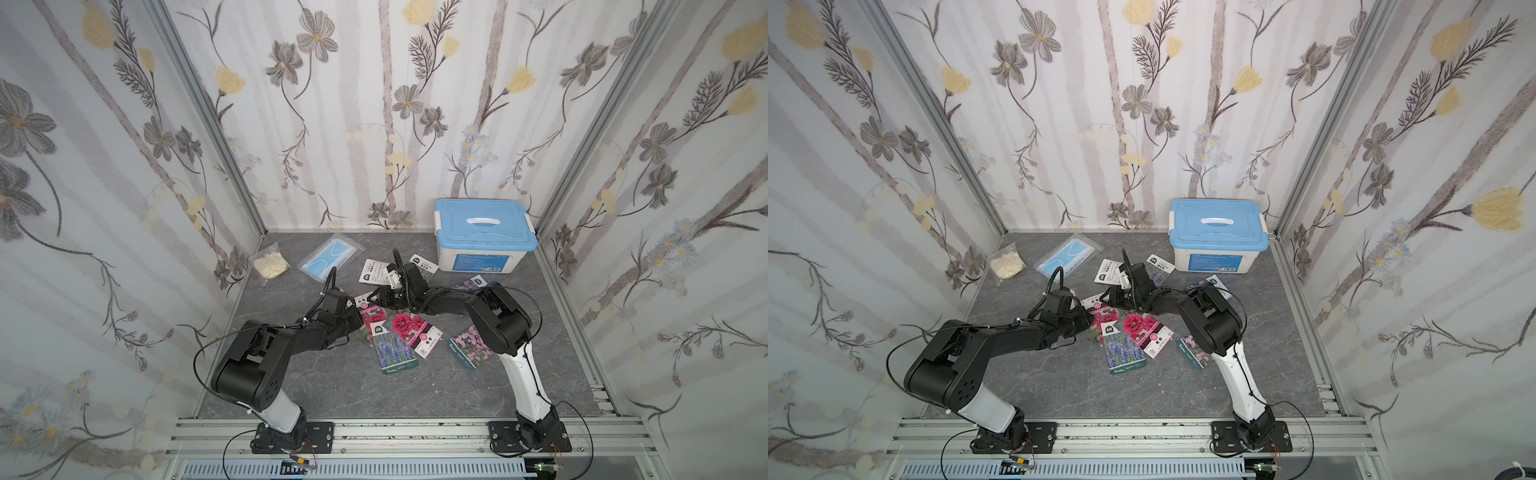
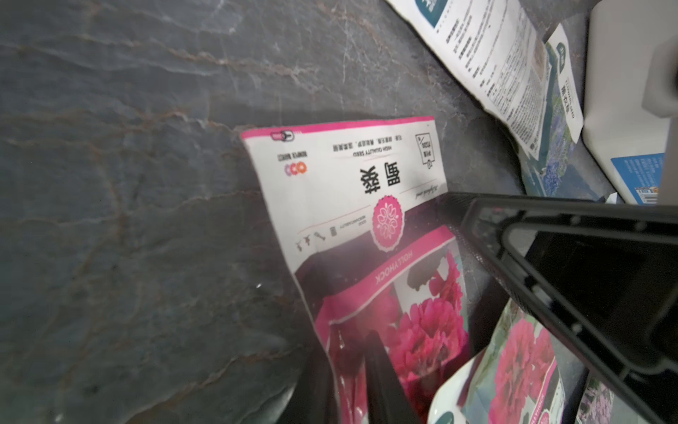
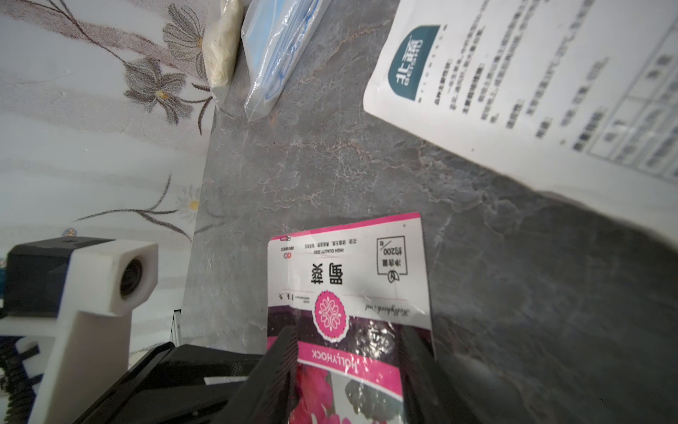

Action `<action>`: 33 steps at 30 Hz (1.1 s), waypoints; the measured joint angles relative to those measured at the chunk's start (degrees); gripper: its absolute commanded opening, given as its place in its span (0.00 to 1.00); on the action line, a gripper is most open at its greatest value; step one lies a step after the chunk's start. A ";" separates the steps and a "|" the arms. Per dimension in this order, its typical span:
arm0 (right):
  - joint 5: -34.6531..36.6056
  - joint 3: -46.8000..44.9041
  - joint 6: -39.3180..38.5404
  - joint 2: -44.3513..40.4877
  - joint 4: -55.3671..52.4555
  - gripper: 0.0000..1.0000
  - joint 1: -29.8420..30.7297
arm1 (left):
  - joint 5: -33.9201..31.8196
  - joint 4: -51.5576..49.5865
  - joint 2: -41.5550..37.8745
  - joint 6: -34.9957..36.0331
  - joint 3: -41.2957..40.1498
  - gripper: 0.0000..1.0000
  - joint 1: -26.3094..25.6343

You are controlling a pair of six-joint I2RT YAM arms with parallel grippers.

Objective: Arrange the seed packets in a row
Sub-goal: Pick up the seed packet from the center of the board.

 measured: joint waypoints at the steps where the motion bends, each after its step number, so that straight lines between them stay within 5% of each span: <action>1: -0.13 -0.22 0.13 -0.02 0.44 0.48 -0.02 | 0.00 -0.44 -0.35 0.02 0.00 0.04 0.00; 12: -2.34 -2.95 2.16 -6.08 5.09 0.53 -0.04 | -3.08 -7.23 -10.10 0.00 1.27 0.00 0.31; 23: -2.29 -9.84 3.72 -18.08 12.07 0.59 -1.36 | -8.26 -14.64 -23.23 -2.34 2.60 0.00 6.51; 33: -1.42 -22.05 20.13 -19.63 27.69 0.59 0.90 | -10.82 -13.05 -27.39 -14.12 1.73 0.00 7.23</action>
